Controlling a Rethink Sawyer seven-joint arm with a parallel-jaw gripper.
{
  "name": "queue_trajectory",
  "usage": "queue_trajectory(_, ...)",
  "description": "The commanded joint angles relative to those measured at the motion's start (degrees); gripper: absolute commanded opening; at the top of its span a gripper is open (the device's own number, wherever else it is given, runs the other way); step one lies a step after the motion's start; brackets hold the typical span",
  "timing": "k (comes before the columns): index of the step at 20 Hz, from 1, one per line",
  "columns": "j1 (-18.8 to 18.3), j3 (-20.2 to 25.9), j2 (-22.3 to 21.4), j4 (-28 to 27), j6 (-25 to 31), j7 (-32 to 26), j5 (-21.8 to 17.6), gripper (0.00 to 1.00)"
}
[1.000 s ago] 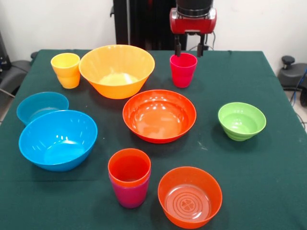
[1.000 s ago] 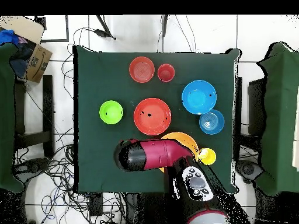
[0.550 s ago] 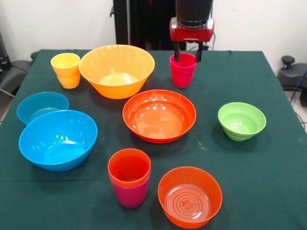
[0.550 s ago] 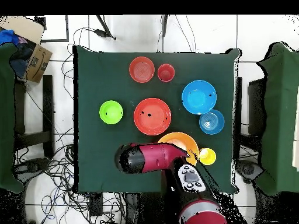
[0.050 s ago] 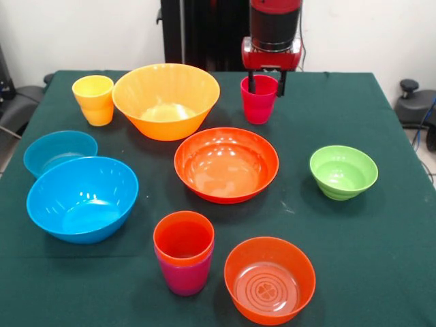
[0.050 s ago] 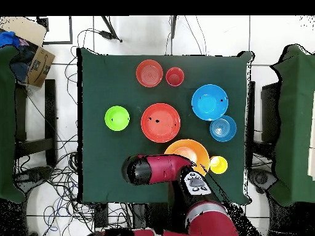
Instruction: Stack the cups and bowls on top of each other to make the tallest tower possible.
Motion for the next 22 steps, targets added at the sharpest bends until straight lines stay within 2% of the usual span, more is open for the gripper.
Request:
queue_trajectory(1, 2.11, -0.18, 4.47, -0.77, -4.87, 10.60, 2.67, 1.00)
queue_trajectory(10, 2.30, 0.04, 5.48, -0.91, -5.78, 10.40, 3.63, 1.00)
queue_trajectory(15, 2.86, -1.05, 6.97, -2.13, -7.84, 10.37, 3.28, 1.00)
queue_trajectory(22, 3.98, -2.41, 6.97, -2.56, -7.99, 10.17, 3.61, 1.00)
